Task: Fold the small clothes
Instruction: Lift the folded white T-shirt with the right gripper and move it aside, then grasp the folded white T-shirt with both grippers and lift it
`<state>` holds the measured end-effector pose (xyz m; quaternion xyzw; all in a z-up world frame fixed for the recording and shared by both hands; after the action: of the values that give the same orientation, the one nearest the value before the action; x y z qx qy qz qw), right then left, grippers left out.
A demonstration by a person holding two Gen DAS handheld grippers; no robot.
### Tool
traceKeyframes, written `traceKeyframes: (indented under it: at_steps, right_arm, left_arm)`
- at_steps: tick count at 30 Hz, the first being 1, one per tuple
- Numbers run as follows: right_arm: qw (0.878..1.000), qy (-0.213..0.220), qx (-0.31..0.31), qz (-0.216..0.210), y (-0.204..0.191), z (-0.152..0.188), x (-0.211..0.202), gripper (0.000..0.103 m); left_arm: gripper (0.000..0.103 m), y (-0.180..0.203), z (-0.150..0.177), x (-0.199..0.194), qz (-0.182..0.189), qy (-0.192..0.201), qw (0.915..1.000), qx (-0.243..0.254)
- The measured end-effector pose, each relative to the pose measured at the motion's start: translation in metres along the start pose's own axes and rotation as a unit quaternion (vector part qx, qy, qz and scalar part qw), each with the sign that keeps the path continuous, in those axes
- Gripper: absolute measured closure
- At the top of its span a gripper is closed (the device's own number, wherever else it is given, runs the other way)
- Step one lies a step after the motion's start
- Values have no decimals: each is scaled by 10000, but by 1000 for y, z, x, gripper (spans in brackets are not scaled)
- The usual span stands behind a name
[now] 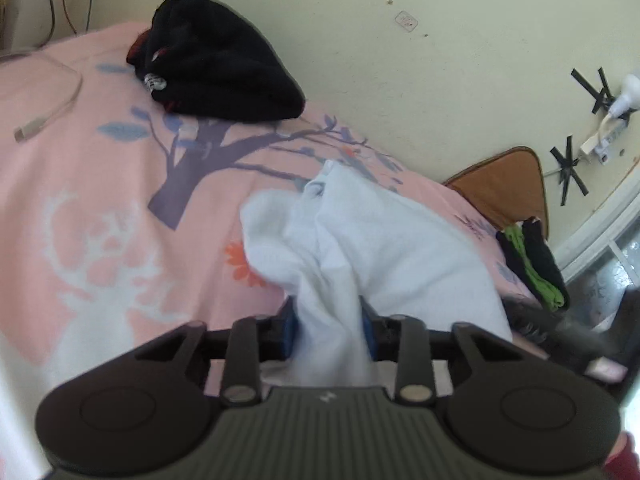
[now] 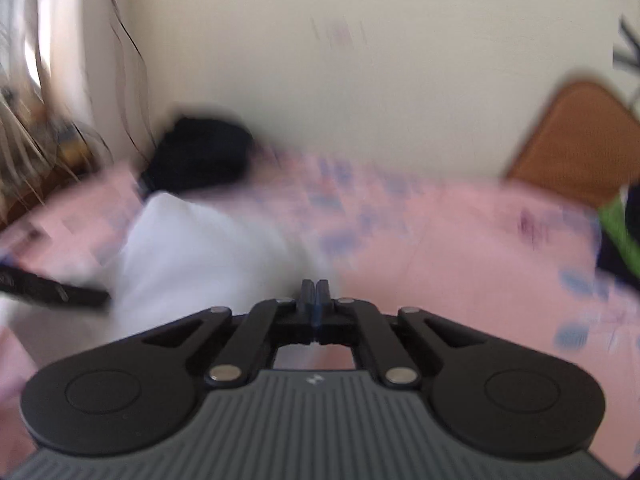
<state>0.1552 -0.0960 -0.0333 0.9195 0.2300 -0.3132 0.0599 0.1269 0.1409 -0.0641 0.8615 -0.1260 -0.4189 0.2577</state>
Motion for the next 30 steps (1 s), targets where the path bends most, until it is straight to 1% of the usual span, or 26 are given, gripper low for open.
traceKeyframes:
  at_steps: [1, 2, 3, 4, 5, 6, 7, 8, 9, 10, 11, 12, 13, 14, 16, 18, 19, 20, 21, 25, 28, 29, 30]
  right_arm:
    - [9997, -185, 84, 111, 8, 11, 12, 100]
    - [9998, -65, 197, 60, 12, 13, 13, 100]
    - [9993, -139, 357, -35, 15, 13, 11, 100]
    - [9983, -120, 536, -175, 18, 11, 7, 98]
    - [9974, 81, 630, -327, 20, 8, -1, 97]
    - [9968, 244, 666, -360, 22, 5, -8, 96]
    - [9965, 318, 684, -357, 24, 3, -14, 94]
    - [9959, 364, 723, -393, 27, 2, -17, 93]
    - [9950, 389, 796, -452, 30, 2, -20, 90]
    - [9935, 396, 915, -556, 33, 3, -23, 82]
    - [9909, 385, 1088, -688, 35, 6, -26, 77]
    - [9872, 362, 1296, -857, 40, 10, -26, 68]
    - [9822, 344, 1514, -1055, 41, 13, -35, 61]
    - [9755, 329, 1732, -1313, 43, 17, -36, 58]
    - [9561, 335, 2210, -1897, 44, 22, -43, 45]
    - [9340, 343, 2635, -2386, 45, 25, -46, 38]
    - [9264, 338, 2763, -2533, 45, 26, -47, 37]
    - [9228, 324, 2822, -2602, 44, 26, -47, 37]
    - [9227, 292, 2823, -2609, 41, 26, -47, 37]
    - [9283, 92, 2637, -2620, 23, 31, -41, 36]
    - [9267, -164, 2483, -2815, 1, 32, -27, 36]
    - [9247, -302, 2451, -2898, -7, 33, -21, 36]
    - [9232, -433, 2424, -2950, -16, 32, -11, 40]
  left_arm:
    - [72, -2, -1, -1, 58, -50, 9999, -126]
    - [71, -3, -1, -3, 64, -68, 9998, -177]
    - [71, -3, 0, -5, 38, -54, 9999, -148]
    - [66, -3, 2, -8, -26, -35, 10000, -74]
    - [58, -2, 3, -11, -150, -25, 9999, 43]
    - [55, -2, 4, -16, -307, 20, 9994, 188]
    - [50, -2, 4, -20, -448, 86, 9984, 335]
    - [47, -1, 5, -25, -548, 136, 9973, 461]
    - [46, -1, 5, -31, -618, 169, 9964, 555]
    - [43, 0, 5, -35, -668, 194, 9955, 636]
    - [36, 1, 4, -38, -701, 207, 9948, 716]
    - [29, 2, 4, -40, -711, 210, 9942, 784]
    - [13, 3, 4, -41, -703, 212, 9938, 832]
    - [3, 4, 4, -41, -682, 204, 9937, 861]
    - [3, 7, 3, -37, -593, 123, 9941, 895]
    - [3, 9, 3, -29, -479, 12, 9950, 872]
    - [3, 10, 3, -26, -408, -36, 9955, 849]
    - [3, 11, 2, -23, -329, -76, 9960, 822]
    - [3, 13, 2, -20, -245, -106, 9965, 789]
    - [3, 18, 4, -11, 183, -217, 9979, 590]
    - [3, 18, 8, -1, 523, -372, 9972, 383]
    - [1, 18, 8, 1, 583, -327, 9971, 364]
    - [1, 19, 8, 2, 609, -286, 9970, 370]
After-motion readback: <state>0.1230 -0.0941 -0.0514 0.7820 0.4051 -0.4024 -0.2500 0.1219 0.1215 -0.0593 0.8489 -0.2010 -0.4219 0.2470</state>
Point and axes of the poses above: each gripper's, at about its wrist camera, not at the fingertips, and x roughly the way its jaws point, y to its right, z to its underside, the point moved 10 cm from there along x, roughly the way its jaws point, and after that the axes turned 8 degrees about -y, right-handed, at the moved point
